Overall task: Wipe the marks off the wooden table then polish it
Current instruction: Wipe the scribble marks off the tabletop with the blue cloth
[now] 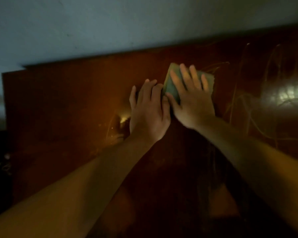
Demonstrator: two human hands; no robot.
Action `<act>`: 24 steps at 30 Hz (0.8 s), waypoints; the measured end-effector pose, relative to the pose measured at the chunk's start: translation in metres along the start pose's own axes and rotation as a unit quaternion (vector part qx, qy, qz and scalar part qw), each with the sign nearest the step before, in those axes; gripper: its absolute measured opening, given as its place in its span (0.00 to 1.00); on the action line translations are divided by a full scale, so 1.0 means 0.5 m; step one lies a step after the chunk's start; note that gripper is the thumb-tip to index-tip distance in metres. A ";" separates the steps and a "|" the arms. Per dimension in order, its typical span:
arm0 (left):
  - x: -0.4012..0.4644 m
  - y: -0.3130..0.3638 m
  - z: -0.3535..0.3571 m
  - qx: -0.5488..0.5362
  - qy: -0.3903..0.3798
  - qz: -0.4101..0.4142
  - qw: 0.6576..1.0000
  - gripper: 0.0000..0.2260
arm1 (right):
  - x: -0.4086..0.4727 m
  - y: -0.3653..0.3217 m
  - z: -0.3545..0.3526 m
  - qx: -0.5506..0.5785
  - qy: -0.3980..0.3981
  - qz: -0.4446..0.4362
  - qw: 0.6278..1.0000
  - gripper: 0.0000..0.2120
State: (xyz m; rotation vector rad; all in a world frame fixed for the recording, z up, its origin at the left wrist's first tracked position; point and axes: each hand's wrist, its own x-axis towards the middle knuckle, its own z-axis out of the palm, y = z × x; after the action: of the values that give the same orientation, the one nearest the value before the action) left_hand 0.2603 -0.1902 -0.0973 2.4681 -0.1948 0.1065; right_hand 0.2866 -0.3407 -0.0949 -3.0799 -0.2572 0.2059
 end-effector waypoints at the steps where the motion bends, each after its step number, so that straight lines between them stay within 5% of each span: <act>1: 0.000 -0.001 0.000 -0.007 0.002 0.000 1.000 0.18 | 0.046 0.011 -0.008 -0.001 0.003 0.009 1.000 0.32; 6: -0.002 0.001 0.003 -0.001 0.001 -0.001 1.000 0.17 | 0.086 -0.007 -0.006 0.000 0.022 0.027 0.999 0.31; 12: -0.001 0.006 -0.005 0.005 -0.016 -0.015 1.000 0.21 | -0.076 -0.041 0.021 0.007 -0.006 -0.079 0.997 0.32; 19: 0.002 0.013 0.003 0.076 -0.022 -0.036 0.996 0.21 | 0.161 0.027 -0.022 -0.010 0.009 -0.102 0.995 0.33; 24: 0.000 0.013 0.002 0.060 -0.025 -0.026 0.998 0.19 | 0.046 0.014 -0.004 -0.002 0.014 -0.155 0.988 0.31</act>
State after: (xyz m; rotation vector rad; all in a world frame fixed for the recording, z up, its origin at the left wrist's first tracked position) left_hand 0.2592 -0.1960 -0.0941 2.5960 -0.1492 0.0343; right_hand 0.3107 -0.3438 -0.0963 -2.9886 -0.7283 0.1479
